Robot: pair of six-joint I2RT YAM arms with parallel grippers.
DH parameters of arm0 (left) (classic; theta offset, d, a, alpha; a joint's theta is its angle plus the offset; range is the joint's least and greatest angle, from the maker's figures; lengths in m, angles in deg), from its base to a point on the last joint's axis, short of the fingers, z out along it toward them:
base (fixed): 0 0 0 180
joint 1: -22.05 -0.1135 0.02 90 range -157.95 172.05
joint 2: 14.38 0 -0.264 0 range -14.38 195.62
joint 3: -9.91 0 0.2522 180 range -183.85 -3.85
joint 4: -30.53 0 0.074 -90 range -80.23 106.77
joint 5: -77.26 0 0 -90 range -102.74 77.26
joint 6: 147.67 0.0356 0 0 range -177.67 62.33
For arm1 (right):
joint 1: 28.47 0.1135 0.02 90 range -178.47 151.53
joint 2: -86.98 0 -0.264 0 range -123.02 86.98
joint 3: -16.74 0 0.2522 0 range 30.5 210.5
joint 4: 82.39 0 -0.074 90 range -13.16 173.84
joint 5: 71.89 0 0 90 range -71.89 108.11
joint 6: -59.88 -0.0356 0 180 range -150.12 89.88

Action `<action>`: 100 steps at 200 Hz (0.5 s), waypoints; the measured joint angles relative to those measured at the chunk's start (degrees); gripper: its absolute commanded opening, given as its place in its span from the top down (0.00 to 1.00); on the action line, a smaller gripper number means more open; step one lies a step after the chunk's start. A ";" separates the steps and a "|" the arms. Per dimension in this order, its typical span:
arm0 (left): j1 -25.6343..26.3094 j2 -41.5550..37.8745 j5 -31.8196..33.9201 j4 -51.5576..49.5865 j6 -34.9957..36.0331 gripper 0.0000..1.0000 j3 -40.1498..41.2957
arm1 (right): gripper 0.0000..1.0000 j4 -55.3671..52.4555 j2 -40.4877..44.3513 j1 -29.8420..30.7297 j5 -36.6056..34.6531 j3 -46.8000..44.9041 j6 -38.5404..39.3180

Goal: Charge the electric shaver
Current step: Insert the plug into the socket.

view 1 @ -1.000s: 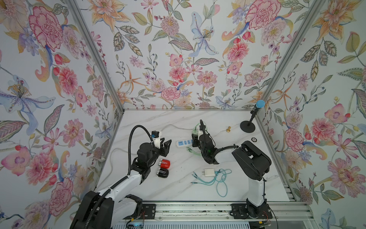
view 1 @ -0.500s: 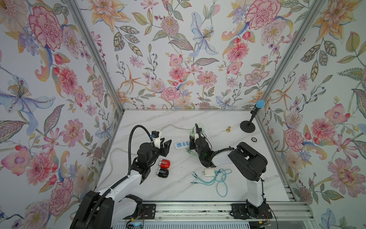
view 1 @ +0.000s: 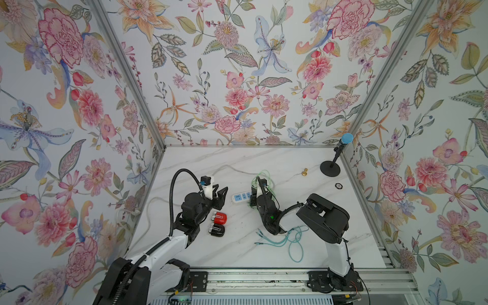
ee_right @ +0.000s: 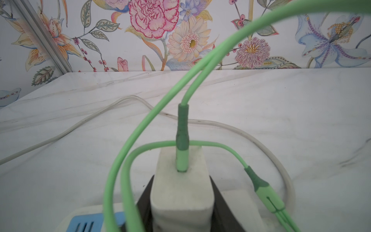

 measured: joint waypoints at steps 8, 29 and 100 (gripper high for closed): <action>0.00 -0.52 0.02 0.09 0.00 0.48 0.35 | 0.96 -1.70 0.74 0.26 -0.20 0.02 -0.26; 0.00 -1.49 0.22 0.57 -0.02 0.48 1.16 | 0.96 -7.13 2.91 0.90 -0.42 0.20 -0.52; 0.00 -3.98 0.70 2.05 -0.46 0.48 3.67 | 0.98 -16.11 4.87 3.26 -4.50 1.68 -0.22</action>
